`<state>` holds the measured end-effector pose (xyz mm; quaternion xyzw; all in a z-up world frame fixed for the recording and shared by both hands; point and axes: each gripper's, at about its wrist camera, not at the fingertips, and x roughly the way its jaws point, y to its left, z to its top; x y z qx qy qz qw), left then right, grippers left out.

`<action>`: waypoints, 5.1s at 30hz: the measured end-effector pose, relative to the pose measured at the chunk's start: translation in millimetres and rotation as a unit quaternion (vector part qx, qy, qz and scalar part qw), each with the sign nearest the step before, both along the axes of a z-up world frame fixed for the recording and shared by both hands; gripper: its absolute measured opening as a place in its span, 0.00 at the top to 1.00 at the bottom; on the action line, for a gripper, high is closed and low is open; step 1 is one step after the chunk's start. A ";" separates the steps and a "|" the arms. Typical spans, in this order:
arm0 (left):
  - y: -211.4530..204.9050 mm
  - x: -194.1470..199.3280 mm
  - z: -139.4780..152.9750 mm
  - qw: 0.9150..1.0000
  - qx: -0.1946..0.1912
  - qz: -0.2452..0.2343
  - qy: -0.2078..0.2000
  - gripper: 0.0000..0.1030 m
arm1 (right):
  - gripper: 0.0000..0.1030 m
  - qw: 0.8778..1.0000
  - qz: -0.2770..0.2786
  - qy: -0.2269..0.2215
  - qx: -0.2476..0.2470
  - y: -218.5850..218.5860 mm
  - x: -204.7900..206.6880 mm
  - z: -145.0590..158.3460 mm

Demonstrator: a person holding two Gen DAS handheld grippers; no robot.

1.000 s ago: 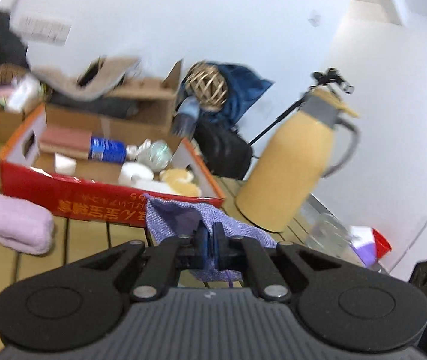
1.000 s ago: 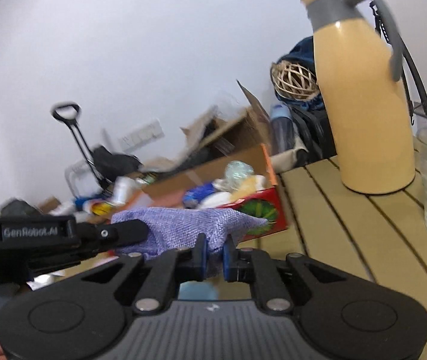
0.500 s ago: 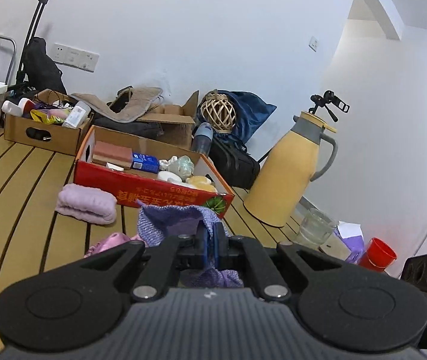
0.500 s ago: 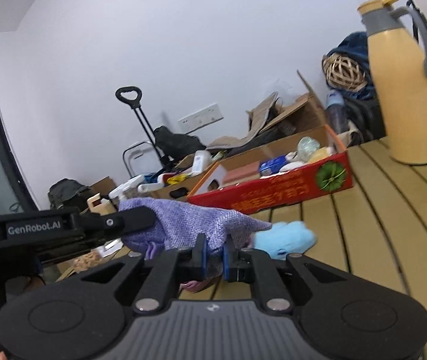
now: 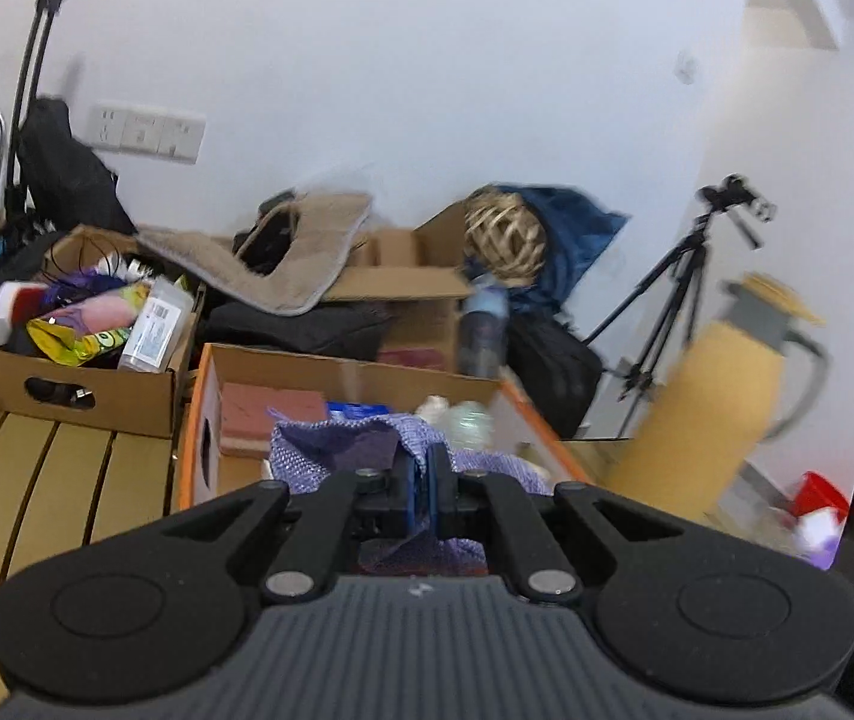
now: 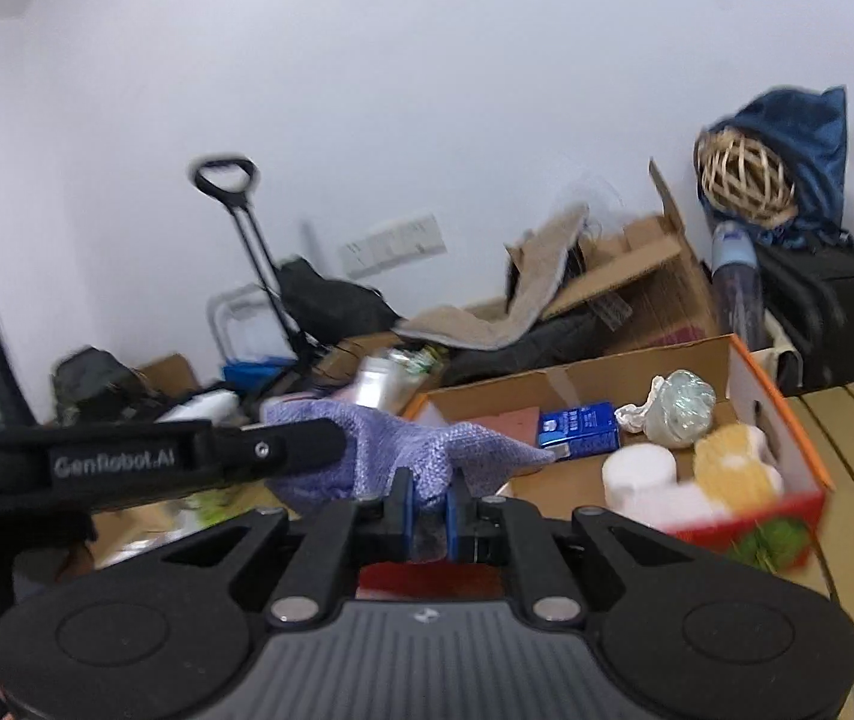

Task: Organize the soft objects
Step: 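Lift the lavender cloth bag into the box and open both grippers, then withdraw both grippers from the box back over the table, then lower both grippers onto the pink satin bow and close them on it, then carry the pink satin bow into the box and open both grippers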

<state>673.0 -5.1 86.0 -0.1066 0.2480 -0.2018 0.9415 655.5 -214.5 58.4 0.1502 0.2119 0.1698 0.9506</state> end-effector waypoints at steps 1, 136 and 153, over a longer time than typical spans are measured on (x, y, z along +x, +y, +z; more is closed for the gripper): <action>0.8 20.3 -9.2 1.000 0.003 0.004 0.012 0.96 | 0.91 1.000 -0.003 0.011 -0.011 3.4 20.9 -4.8; -8.5 66.6 -25.2 0.994 -0.065 -0.029 0.079 0.95 | 0.85 1.000 -0.012 0.000 -0.015 -45.8 67.0 7.0; 10.9 158.1 -80.3 0.977 0.013 0.081 0.198 0.49 | 0.71 0.981 0.051 0.176 -0.065 -30.1 201.1 -74.9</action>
